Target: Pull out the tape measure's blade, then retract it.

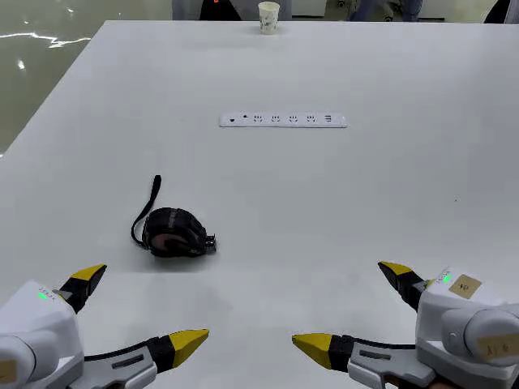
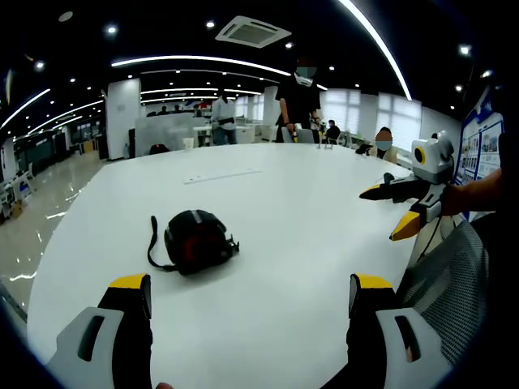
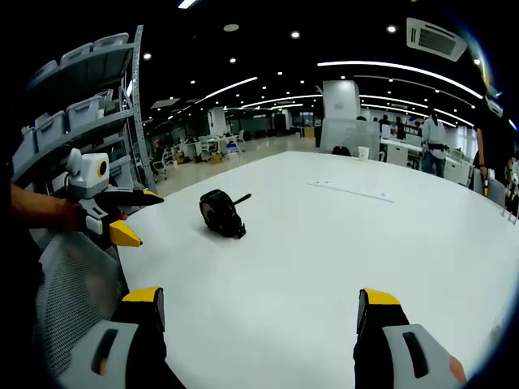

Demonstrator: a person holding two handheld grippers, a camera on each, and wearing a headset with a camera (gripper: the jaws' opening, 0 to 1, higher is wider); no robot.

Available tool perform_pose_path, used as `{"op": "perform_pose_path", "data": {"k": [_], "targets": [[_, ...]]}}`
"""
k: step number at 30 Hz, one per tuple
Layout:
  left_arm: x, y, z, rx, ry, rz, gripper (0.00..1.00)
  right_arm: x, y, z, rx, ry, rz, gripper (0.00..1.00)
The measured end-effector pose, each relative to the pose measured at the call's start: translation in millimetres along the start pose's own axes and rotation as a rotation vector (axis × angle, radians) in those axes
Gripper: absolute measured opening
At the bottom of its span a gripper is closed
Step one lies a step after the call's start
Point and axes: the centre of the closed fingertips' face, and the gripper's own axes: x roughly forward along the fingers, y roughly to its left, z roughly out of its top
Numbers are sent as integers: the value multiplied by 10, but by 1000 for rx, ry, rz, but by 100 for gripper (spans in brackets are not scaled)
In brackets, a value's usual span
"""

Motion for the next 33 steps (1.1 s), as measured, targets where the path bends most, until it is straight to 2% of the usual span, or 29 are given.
{"op": "perform_pose_path", "data": {"k": [20,33], "targets": [[58,1,9,33,24,-34,99,45,-24,12,-33,31,58,98],[137,76,8,52,48,-57,99,138,-99,31,-69,67,114,96]]}}
